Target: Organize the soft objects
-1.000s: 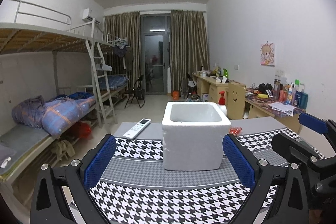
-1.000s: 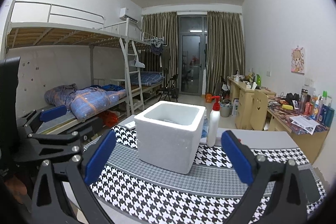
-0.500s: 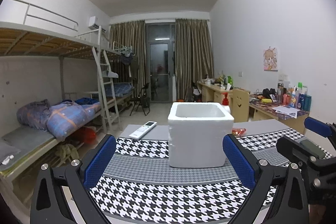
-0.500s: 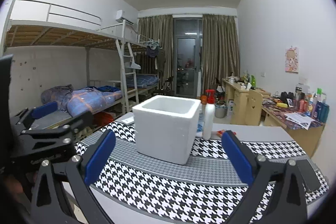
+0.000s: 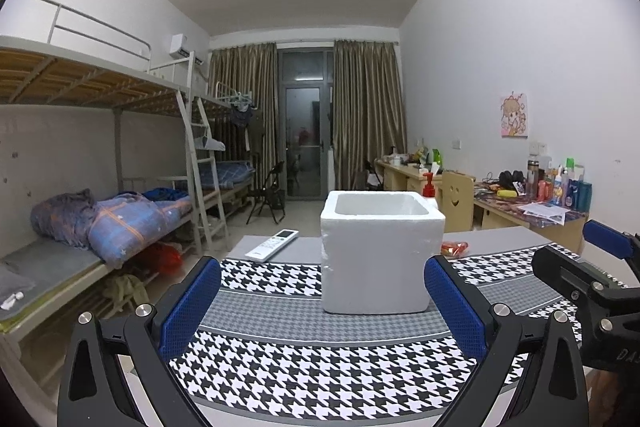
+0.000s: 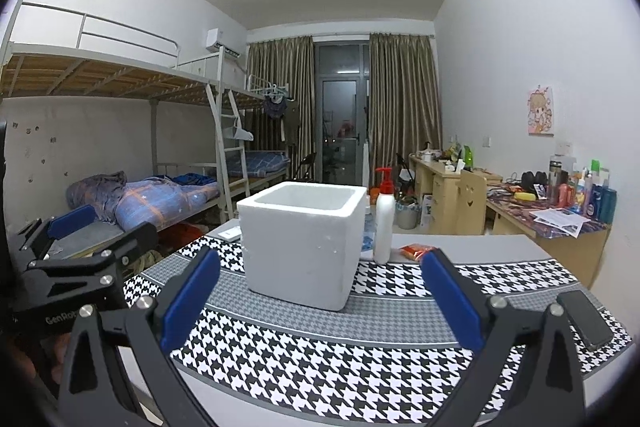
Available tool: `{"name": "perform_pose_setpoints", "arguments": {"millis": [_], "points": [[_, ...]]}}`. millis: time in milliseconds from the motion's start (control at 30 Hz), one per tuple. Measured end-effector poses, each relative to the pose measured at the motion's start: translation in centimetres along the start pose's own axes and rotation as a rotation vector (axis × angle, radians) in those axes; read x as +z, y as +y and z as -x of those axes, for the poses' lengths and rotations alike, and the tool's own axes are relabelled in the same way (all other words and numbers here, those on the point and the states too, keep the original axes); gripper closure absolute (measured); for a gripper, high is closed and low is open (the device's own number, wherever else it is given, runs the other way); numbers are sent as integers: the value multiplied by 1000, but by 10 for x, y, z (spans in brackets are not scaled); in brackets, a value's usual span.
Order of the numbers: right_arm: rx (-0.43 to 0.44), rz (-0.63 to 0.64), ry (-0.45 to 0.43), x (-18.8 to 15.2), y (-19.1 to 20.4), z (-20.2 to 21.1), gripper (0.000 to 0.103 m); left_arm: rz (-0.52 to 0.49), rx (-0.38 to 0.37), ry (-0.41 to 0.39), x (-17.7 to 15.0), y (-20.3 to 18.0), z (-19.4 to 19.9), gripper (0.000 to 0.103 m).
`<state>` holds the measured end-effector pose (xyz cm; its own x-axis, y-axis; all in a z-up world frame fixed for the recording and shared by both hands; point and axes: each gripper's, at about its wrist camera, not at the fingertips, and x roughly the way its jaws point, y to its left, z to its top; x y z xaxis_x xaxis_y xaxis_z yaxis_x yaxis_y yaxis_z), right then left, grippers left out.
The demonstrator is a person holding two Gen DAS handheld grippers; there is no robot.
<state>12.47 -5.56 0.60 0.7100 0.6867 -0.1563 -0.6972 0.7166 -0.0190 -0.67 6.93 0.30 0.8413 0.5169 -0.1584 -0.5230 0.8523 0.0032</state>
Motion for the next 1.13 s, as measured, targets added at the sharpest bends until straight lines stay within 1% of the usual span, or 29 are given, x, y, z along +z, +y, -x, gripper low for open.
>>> {"name": "perform_pose_setpoints", "arguments": {"millis": [233,433,1133], "points": [[-5,-23,1,-7,-2,3,1,8,-9,16,-2,0,-1,1],[-44,-33,-11,-10,-3,8,1,10,-8,15,-4,-1,0,1],[-57,-43,29,-19,-2,2,1,-2,-21,45,-10,-3,-6,1]]}}
